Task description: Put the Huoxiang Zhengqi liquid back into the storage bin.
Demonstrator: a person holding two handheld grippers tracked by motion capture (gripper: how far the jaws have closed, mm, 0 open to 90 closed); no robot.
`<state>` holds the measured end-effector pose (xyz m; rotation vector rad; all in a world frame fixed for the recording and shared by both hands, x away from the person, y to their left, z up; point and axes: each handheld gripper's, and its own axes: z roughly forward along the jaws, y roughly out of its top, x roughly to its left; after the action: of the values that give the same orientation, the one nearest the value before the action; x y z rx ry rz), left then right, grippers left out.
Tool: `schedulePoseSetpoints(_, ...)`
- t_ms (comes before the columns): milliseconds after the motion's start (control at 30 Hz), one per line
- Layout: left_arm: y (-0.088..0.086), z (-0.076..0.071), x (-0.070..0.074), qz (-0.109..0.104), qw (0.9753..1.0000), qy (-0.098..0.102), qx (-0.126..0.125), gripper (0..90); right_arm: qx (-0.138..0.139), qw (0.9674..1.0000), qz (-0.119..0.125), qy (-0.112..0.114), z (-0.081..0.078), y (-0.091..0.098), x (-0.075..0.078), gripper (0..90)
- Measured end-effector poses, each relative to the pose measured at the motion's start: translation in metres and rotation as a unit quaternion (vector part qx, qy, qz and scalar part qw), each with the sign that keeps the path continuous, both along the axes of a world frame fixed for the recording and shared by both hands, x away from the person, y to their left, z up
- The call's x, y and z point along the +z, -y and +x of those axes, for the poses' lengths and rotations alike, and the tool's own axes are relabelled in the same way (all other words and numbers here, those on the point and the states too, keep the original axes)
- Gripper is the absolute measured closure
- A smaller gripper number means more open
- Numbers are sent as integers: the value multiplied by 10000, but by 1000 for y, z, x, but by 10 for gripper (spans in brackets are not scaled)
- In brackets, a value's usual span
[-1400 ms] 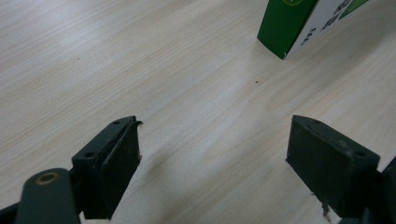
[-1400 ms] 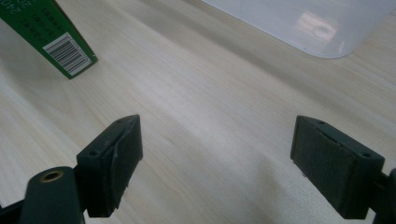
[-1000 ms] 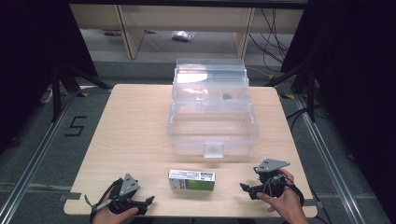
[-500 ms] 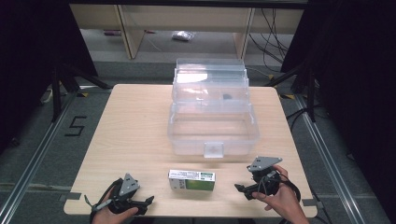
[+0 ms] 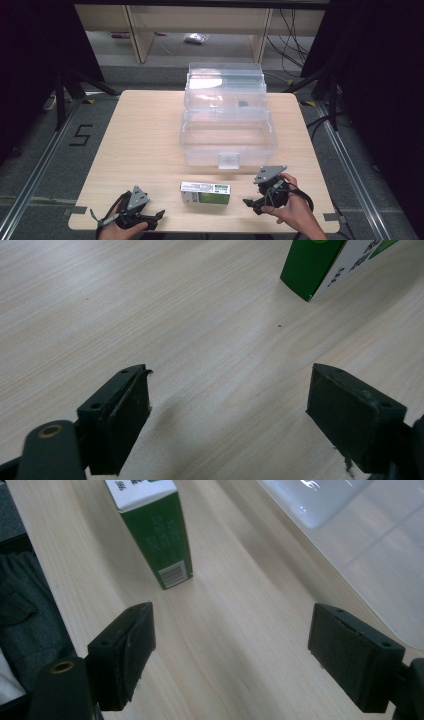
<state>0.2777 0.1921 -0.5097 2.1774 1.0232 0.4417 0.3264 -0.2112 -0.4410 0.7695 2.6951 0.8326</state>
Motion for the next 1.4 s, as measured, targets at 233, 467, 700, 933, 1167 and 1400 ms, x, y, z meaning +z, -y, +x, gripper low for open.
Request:
schedulePoseSetpoints(233,0,0,0,10,10000,-2,11,166,103,9999,-84,-25,0,-11,1,201)
schedulePoseSetpoints(467,0,0,0,5,10000,2,3,166,278,9995,-140,-10,2,-20,3,198)
schedulePoseSetpoints(700,0,0,0,-13,10000,-1,-16,166,562,9981,-251,66,3,-32,10,198)
schedulePoseSetpoints(933,0,-1,1,-2,10000,-32,-48,166,866,9958,-297,78,3,-54,18,201)
schedulePoseSetpoints(1167,0,0,0,-10,10000,6,0,166,1127,9915,-654,-16,5,-78,19,201)
schedulePoseSetpoints(1400,0,0,0,-5,10000,7,5,166,1231,9883,-888,-115,15,-95,20,201)
